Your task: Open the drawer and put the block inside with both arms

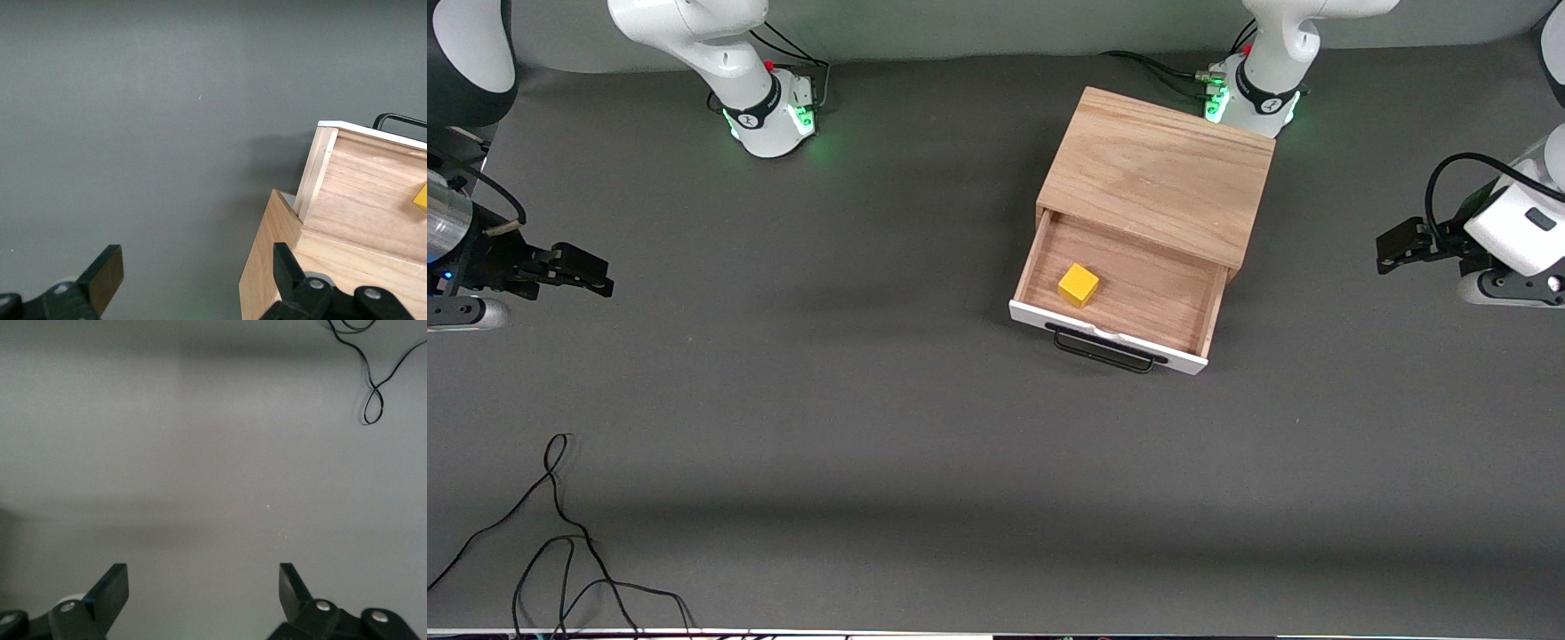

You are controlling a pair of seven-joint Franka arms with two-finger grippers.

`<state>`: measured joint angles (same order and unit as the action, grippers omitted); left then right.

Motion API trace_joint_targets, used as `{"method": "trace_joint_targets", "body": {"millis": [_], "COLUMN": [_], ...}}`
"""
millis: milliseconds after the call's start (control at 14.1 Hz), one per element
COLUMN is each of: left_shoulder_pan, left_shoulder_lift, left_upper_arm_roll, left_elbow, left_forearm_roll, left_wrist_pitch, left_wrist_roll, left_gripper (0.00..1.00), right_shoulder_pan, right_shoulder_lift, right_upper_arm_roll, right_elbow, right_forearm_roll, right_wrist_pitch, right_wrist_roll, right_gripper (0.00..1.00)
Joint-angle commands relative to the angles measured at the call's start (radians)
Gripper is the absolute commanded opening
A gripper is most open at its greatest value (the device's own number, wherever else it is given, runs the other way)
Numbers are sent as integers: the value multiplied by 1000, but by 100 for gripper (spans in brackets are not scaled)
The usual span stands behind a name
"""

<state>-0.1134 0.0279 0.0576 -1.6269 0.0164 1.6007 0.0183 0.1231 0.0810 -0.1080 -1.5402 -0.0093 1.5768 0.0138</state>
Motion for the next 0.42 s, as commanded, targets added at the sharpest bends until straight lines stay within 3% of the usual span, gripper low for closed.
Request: {"method": "trace_joint_targets", "body": {"millis": [0,354], "left_shoulder_pan": [-11,-11], "left_shoulder_lift": [-6,-6], "left_upper_arm_roll": [7,7], "left_elbow": [-4,-4], "left_forearm_roll": [-1,-1], "left_wrist_pitch": [-1,-2], "left_wrist_roll": [6,6], "left_gripper": [100,100], "right_shoulder_pan": [-14,-28], "right_shoulder_lift": [-18,-13], "right_upper_arm_roll": [2,1], "right_elbow": [-1,31], "right_forearm_roll": [11,51], "right_wrist_pitch": [-5,-35], "right_wrist_roll": [-18,-23], "right_gripper": [100,100]}}
